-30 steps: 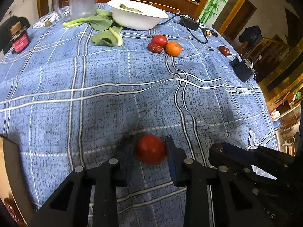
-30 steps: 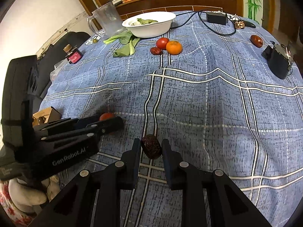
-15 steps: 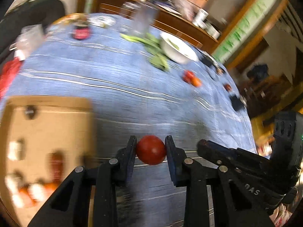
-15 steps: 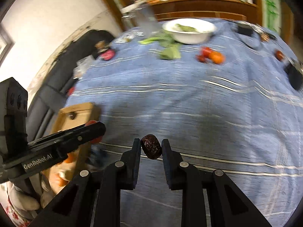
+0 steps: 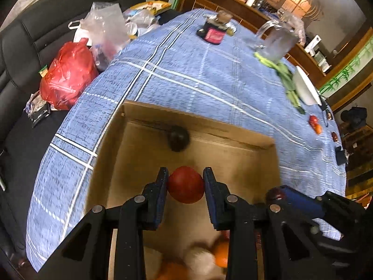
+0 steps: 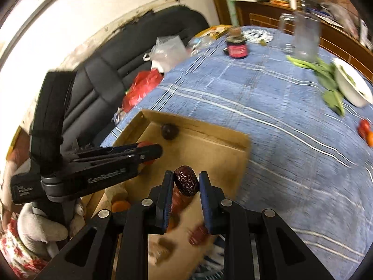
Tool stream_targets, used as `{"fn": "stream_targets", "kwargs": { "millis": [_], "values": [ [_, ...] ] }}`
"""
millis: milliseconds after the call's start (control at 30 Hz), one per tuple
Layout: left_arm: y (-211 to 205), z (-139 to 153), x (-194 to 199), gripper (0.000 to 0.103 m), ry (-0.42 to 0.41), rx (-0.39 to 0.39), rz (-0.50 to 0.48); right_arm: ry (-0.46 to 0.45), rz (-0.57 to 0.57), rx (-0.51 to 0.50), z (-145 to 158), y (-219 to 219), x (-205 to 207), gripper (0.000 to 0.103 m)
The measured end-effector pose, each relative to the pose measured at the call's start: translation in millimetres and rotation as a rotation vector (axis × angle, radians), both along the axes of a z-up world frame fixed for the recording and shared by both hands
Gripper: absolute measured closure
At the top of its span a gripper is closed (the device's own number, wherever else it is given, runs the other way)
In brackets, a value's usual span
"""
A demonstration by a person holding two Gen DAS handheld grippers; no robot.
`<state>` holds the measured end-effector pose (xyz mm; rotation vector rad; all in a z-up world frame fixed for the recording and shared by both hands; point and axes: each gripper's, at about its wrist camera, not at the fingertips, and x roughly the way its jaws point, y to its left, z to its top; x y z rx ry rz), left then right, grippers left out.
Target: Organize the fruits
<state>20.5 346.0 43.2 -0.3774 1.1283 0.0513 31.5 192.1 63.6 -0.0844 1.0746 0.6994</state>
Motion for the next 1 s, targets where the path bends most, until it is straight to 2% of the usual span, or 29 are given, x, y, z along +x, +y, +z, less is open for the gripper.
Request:
{"fn": "stream_targets", "kwargs": {
  "millis": [300,433,467,533,633,767,833,1000],
  "values": [
    [14,-18,10,0.073,0.027,-0.039,-0.03,0.045,-0.06,-0.101,-38,27,24,0.078],
    [18,-16,11,0.064,0.022,-0.058,-0.029,0.057,-0.076,-0.12,-42,30,28,0.077],
    [18,-14,10,0.063,0.017,-0.062,-0.029,0.057,-0.078,-0.125,-42,30,28,0.075],
    [18,-10,7,0.058,0.004,-0.054,-0.026,0.051,-0.087,-0.128,-40,30,27,0.063],
    [17,1,0,0.057,-0.026,-0.047,-0.015,0.03,-0.11,-0.12,-28,25,23,0.061],
    [12,22,-15,0.054,-0.066,0.043,0.021,-0.009,-0.162,-0.094,-7,7,14,0.056],
    [8,34,-24,0.046,-0.091,0.102,0.041,-0.028,-0.195,-0.081,2,-3,8,0.052],
    [-3,63,-46,0.035,-0.155,0.238,0.082,-0.021,-0.266,-0.044,11,-25,-4,0.051]
  ]
}}
